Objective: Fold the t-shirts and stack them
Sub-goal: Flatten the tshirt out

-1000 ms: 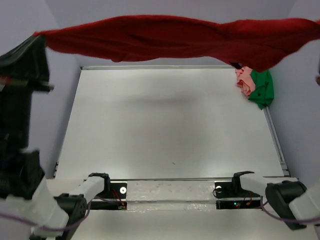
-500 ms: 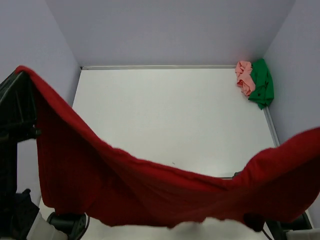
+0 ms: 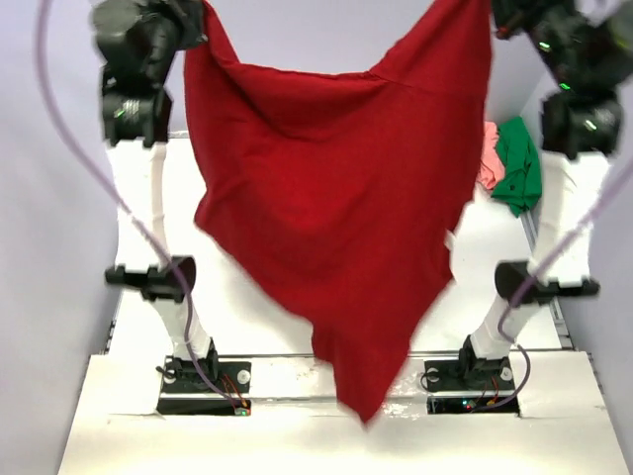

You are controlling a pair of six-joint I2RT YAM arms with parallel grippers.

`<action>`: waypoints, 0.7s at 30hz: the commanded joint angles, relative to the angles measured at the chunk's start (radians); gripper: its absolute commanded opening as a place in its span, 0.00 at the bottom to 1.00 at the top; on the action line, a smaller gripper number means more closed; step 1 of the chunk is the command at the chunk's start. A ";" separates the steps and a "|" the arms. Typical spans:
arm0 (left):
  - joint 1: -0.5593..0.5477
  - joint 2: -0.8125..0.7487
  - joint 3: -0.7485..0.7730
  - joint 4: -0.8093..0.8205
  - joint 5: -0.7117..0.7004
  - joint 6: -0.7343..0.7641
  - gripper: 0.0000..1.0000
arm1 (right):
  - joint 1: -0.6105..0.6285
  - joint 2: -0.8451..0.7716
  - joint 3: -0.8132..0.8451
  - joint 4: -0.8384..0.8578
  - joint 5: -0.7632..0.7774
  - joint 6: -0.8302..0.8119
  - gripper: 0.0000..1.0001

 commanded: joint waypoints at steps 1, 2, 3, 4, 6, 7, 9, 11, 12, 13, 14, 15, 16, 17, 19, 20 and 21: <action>0.042 0.046 -0.036 0.154 0.041 -0.020 0.00 | -0.001 0.140 0.050 0.137 0.050 -0.042 0.00; 0.054 0.052 -0.044 0.201 0.047 -0.029 0.00 | -0.001 0.157 0.086 0.139 0.059 -0.043 0.00; 0.068 0.067 -0.026 0.209 0.058 -0.032 0.00 | -0.001 0.162 0.090 0.157 0.062 -0.060 0.00; 0.068 0.074 -0.008 0.210 0.061 -0.032 0.00 | -0.001 0.161 0.087 0.165 0.065 -0.069 0.00; 0.100 0.049 0.023 0.213 0.104 -0.035 0.00 | -0.001 0.127 0.070 0.181 0.082 -0.088 0.00; 0.100 0.023 0.017 0.210 0.092 -0.032 0.00 | -0.001 0.112 0.071 0.179 0.085 -0.088 0.00; 0.111 -0.080 -0.058 0.224 0.076 -0.031 0.00 | -0.001 0.051 0.056 0.180 0.079 -0.093 0.00; 0.117 -0.147 -0.096 0.241 0.090 -0.043 0.00 | -0.001 0.009 0.047 0.194 0.084 -0.091 0.00; 0.119 -0.197 -0.099 0.232 0.098 -0.042 0.00 | -0.001 -0.021 0.051 0.192 0.087 -0.099 0.00; 0.117 -0.219 -0.093 0.229 0.105 -0.043 0.00 | -0.001 -0.037 0.052 0.186 0.085 -0.102 0.00; 0.119 -0.260 -0.081 0.200 0.101 -0.042 0.00 | -0.001 -0.054 0.045 0.177 0.097 -0.108 0.00; 0.120 -0.290 -0.095 0.196 0.090 -0.037 0.00 | -0.001 -0.095 0.033 0.171 0.095 -0.109 0.00; 0.120 -0.325 -0.125 0.202 0.092 -0.029 0.00 | -0.001 -0.095 0.015 0.165 0.088 -0.109 0.00; 0.119 -0.360 -0.171 0.230 0.090 -0.022 0.00 | -0.001 -0.136 -0.028 0.154 0.075 -0.109 0.00; 0.120 -0.437 -0.296 0.198 0.070 -0.026 0.00 | -0.001 -0.198 -0.129 0.104 0.078 -0.108 0.00; 0.120 -0.445 -0.347 0.172 0.075 -0.031 0.00 | -0.001 -0.213 -0.161 0.074 0.081 -0.102 0.00; 0.120 -0.448 -0.381 0.143 0.099 -0.040 0.00 | -0.001 -0.229 -0.204 0.000 0.075 -0.093 0.00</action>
